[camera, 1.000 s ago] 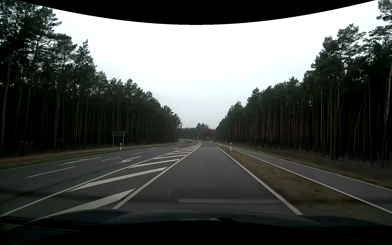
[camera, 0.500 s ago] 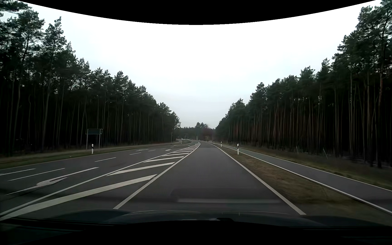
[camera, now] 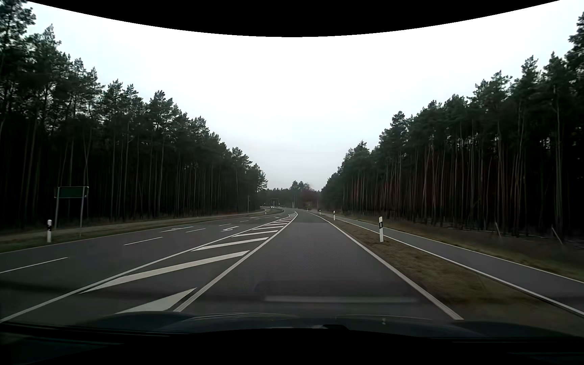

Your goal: Follow the waypoints while adhering to traffic rules and regulations

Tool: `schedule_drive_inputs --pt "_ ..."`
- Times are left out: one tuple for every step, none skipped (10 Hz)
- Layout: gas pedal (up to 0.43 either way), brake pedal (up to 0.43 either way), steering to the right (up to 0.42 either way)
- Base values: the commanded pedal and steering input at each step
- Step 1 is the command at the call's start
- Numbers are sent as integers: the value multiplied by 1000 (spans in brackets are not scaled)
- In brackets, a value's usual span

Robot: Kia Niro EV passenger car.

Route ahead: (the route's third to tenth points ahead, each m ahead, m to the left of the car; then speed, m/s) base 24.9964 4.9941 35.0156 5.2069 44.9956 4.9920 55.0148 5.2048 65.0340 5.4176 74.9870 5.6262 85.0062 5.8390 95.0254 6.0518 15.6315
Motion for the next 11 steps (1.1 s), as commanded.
schedule_drive_inputs --pt "469 0 2" --pt "461 0 2" --pt "429 0 2" --pt "398 0 2" --pt "370 0 1" --pt "358 0 1" --pt "358 0 1" --pt "350 0 1" --pt "339 0 1" --pt "319 0 1" --pt "311 0 1"
